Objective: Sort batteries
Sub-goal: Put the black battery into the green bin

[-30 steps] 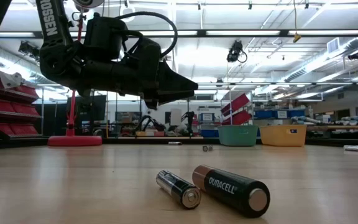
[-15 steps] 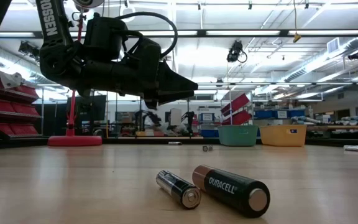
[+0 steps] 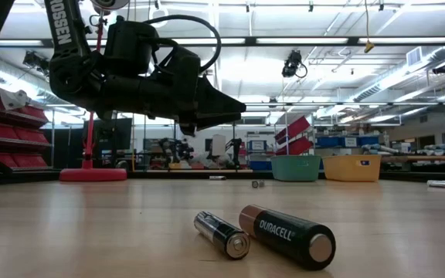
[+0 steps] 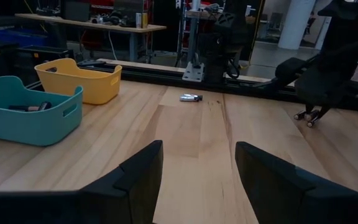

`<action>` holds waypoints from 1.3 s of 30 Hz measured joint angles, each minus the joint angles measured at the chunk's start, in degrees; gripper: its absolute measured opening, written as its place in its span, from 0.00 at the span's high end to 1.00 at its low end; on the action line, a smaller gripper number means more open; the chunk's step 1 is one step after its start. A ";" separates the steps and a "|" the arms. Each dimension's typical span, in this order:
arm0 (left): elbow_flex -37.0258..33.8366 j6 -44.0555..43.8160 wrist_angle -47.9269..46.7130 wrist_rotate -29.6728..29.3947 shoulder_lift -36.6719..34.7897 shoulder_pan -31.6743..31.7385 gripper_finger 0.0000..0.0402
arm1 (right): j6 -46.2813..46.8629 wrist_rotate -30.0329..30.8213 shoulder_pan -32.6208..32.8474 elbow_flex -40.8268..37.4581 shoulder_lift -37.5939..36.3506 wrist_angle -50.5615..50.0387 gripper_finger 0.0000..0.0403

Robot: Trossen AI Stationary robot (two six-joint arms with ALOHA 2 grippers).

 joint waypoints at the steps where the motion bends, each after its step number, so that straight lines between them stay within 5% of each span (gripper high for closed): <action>1: 0.00 0.00 0.00 0.00 0.00 0.00 0.46 | -0.69 0.13 0.00 0.00 0.00 -0.04 0.79; 18: -0.04 -1.47 -0.09 -0.04 -0.02 -0.09 0.46 | -1.70 -4.08 -0.11 -3.72 -0.15 1.66 0.93; 25: -0.04 -1.87 -0.11 0.01 -0.02 -0.11 0.46 | -3.15 -3.95 -0.19 0.11 -1.63 -0.21 0.90; 32: -0.04 -2.38 -0.15 1.42 -0.02 -0.11 0.46 | -4.15 3.82 -1.66 3.25 -5.93 -7.00 0.91; 39: -0.12 -2.38 -0.21 1.46 -0.03 -0.11 0.46 | -10.54 20.71 -7.08 4.00 -11.44 -10.14 0.91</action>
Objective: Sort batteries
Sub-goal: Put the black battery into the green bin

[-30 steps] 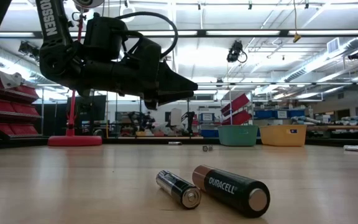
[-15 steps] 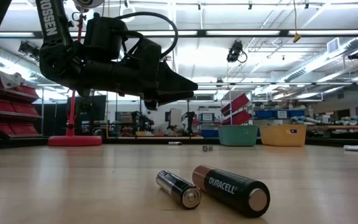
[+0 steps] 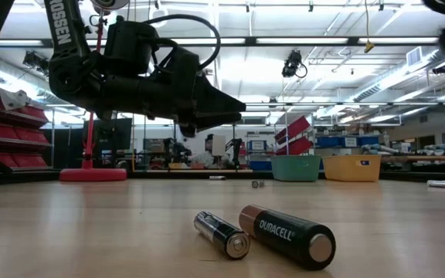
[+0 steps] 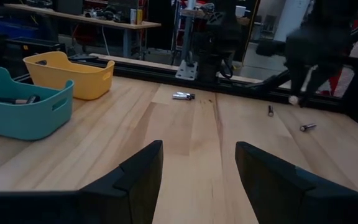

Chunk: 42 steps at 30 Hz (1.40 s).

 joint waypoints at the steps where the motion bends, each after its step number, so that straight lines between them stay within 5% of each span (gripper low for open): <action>1: -0.01 -0.01 -0.20 0.00 -0.02 0.00 0.46 | -1.71 2.34 -1.34 0.02 -0.64 0.22 0.91; 16: -0.54 0.44 -2.97 0.03 -0.02 0.00 0.46 | -32.91 27.38 -35.71 0.02 -1.44 9.89 0.91; 29: -0.54 0.31 -8.99 0.26 -0.04 0.07 0.46 | -60.03 26.17 -62.76 0.07 -1.43 38.20 0.90; 36: -0.54 -0.64 -8.81 2.29 -0.04 0.09 0.46 | -66.88 22.37 -68.17 0.11 1.94 42.67 0.87; 42: -0.54 -0.92 -8.89 2.42 -0.04 0.09 0.46 | -67.45 25.05 -69.44 0.09 7.12 45.26 0.77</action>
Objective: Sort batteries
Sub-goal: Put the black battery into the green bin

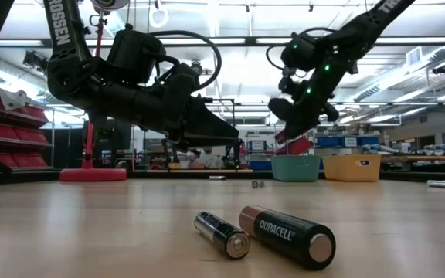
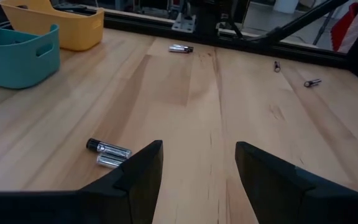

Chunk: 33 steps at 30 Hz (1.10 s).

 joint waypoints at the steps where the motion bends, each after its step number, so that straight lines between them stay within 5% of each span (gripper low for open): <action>1: 0.00 -0.02 -0.06 0.03 0.00 0.00 0.46 | -0.02 0.69 0.00 0.00 0.46 0.37 0.76; 15: 0.02 0.33 -7.97 0.16 -6.13 -3.23 0.46 | -0.20 4.31 3.49 0.00 0.03 1.69 0.69; 20: 0.02 -0.06 -20.67 -1.11 -13.33 -6.61 0.46 | 0.27 4.27 8.89 0.00 -0.39 1.41 0.69; 26: 0.02 -5.47 -35.40 -8.21 -22.59 -13.80 0.46 | 2.84 9.75 17.98 0.00 -1.02 3.39 0.69; 33: 0.02 -13.85 -51.05 -25.48 -28.70 -25.11 0.46 | 2.80 14.60 27.57 0.00 -1.02 8.20 0.69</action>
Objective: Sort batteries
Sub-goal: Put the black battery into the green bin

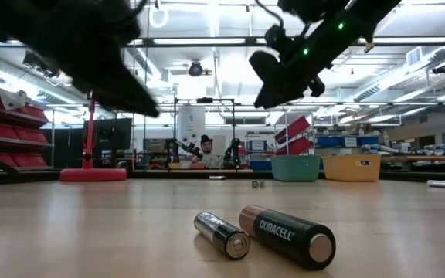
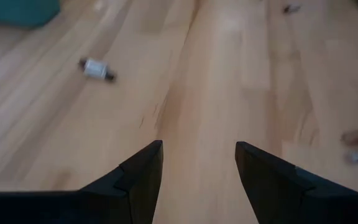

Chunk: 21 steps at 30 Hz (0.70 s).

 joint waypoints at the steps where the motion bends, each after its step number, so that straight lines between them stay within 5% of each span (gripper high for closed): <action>1: 0.00 -2.13 -2.32 -1.31 -0.46 -1.34 0.46 | -0.03 1.20 1.15 0.00 0.00 0.39 0.69; 9: 0.00 -24.18 -16.82 -3.59 -1.14 -10.49 0.46 | 0.43 2.73 9.97 0.00 0.19 2.77 0.69; 14: 0.32 -44.39 -19.56 7.33 -1.14 -14.80 0.46 | -0.13 4.92 15.39 -0.01 1.81 8.05 0.69; 21: 3.92 -55.77 -28.59 15.80 -1.14 -19.46 0.46 | -4.62 6.04 17.29 0.00 8.04 20.38 0.69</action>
